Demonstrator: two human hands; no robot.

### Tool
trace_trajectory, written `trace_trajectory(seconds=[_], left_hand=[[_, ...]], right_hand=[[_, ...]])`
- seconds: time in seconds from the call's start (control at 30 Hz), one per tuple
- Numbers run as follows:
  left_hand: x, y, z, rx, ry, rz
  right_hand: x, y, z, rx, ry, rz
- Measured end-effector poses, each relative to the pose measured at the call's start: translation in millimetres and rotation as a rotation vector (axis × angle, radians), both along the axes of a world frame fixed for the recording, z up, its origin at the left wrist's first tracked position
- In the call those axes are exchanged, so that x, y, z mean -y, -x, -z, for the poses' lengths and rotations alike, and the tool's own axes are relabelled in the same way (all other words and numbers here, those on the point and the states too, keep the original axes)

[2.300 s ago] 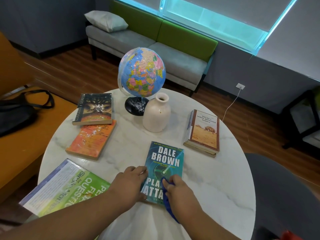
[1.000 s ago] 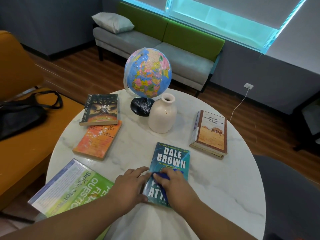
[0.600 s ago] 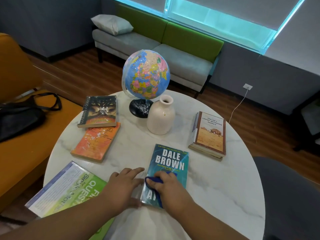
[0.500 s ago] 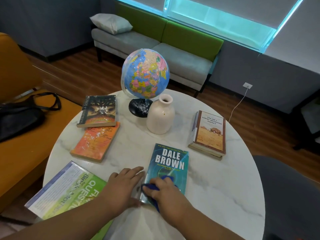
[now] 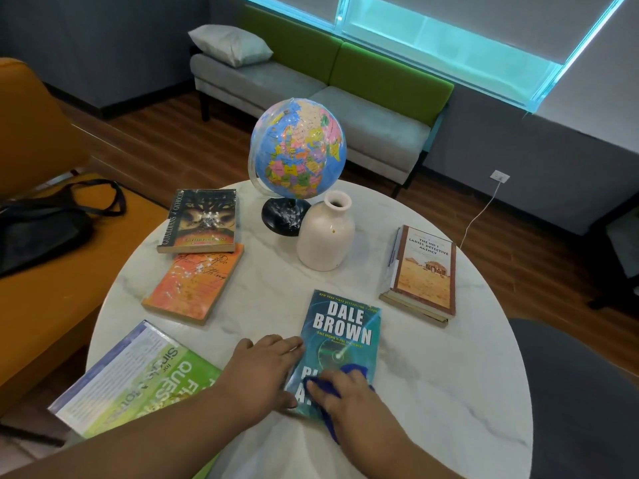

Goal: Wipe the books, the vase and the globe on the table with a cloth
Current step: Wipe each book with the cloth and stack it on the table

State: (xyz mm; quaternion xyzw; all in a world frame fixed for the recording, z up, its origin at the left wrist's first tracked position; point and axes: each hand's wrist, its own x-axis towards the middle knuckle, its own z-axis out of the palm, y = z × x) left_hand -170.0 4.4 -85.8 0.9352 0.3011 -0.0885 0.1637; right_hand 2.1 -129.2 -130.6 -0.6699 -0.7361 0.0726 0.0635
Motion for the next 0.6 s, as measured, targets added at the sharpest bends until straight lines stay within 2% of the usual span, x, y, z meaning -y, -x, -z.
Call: trace_trajectory(seconds=[0.03,0.1,0.2,0.27,0.3,0.4,0.5,0.57,0.6], left_hand=[[-1.0,-1.1,0.0,-0.004,-0.005,0.006],[-2.8,-2.1,0.4,-0.014,0.004,0.004],[-3.7,-3.3,-0.7,-0.024,0.019,-0.008],[-3.8,-2.6,1.0,-0.011,0.021,-0.013],[-4.1,-2.4,1.2,-0.001,0.024,-0.014],[-4.7,-0.4,3.9,0.004,0.029,-0.022],[-5.3,-1.1,4.2,0.004,0.026,-0.021],[-5.3,-2.0,3.3,0.001,0.026,-0.020],[-5.3,-2.3,2.7,0.000,0.030,-0.021]], right_hand=[[-0.3,-5.4,-1.0,0.008,-0.009,-0.075],[-11.2,-21.7,-9.1,0.011,-0.061,-0.096],[-40.3,-45.0,-15.1,-0.137,-0.011,0.172],[-58.2,-50.6,-19.9,-0.017,-0.046,0.323],[-61.9,-47.1,-23.3,-0.053,-0.027,0.398],[-57.3,-21.5,-20.8,-0.002,0.109,0.226],[-48.5,-21.6,-17.5,-0.028,0.054,-0.008],[-60.9,-35.6,-19.0,-0.015,0.040,-0.003],[-69.1,-44.3,-16.5,-0.027,0.013,0.079]])
